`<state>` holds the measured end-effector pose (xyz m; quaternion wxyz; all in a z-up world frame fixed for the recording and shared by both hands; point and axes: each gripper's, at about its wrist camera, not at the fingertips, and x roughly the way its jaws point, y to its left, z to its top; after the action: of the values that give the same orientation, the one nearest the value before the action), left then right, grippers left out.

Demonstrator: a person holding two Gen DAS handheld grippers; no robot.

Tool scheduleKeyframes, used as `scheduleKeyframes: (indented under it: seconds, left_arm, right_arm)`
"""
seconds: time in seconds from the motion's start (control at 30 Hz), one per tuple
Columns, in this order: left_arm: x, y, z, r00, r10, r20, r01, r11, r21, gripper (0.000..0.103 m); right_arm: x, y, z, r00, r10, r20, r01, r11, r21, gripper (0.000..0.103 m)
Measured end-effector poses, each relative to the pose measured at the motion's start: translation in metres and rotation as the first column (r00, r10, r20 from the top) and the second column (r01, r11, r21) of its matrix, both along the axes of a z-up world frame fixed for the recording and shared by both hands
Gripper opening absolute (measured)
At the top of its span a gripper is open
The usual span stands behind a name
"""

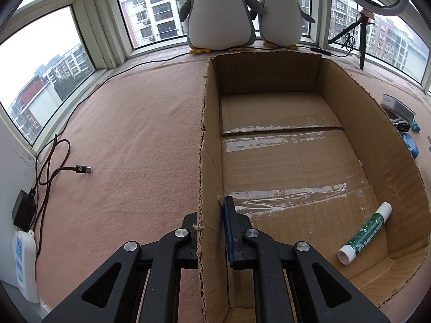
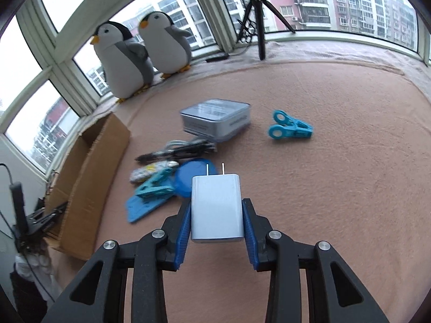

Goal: Organize rigid objects
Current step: 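Carry the white charger into the box and release it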

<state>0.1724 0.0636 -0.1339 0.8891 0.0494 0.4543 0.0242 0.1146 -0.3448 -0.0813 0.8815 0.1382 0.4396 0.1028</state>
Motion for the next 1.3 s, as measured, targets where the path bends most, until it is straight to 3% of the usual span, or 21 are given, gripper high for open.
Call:
scheduleKeyframes:
  seconds: [0.2, 0.43, 0.8, 1.23, 1.3]
  left_arm:
    - [0.0, 0.001, 0.0, 1.0, 0.001, 0.002, -0.001, 1.0, -0.006, 0.011]
    - [0.0, 0.001, 0.0, 1.0, 0.001, 0.002, -0.001, 1.0, -0.007, 0.011]
    - [0.0, 0.001, 0.001, 1.0, -0.002, 0.005, 0.002, 1.0, -0.009, 0.01]
    - [0.0, 0.001, 0.001, 1.0, -0.003, 0.007, 0.003, 1.0, -0.012, 0.01]
    - [0.0, 0.001, 0.001, 1.0, -0.003, 0.007, 0.003, 1.0, -0.012, 0.01]
  right_arm:
    - [-0.007, 0.045, 0.033, 0.993, 0.086, 0.076, -0.088, 0.996, 0.018, 0.032]
    - [-0.007, 0.121, 0.063, 0.961, 0.237, 0.143, -0.242, 0.97, 0.017, 0.032]
    - [0.005, 0.214, 0.042, 0.918, 0.385, 0.096, -0.38, 0.923, -0.069, 0.032]
    - [0.012, 0.238, 0.022, 0.907, 0.42, 0.039, -0.412, 0.902, -0.132, 0.033]
    - [0.012, 0.237, 0.023, 0.91, 0.413, 0.046, -0.405, 0.905, -0.129, 0.038]
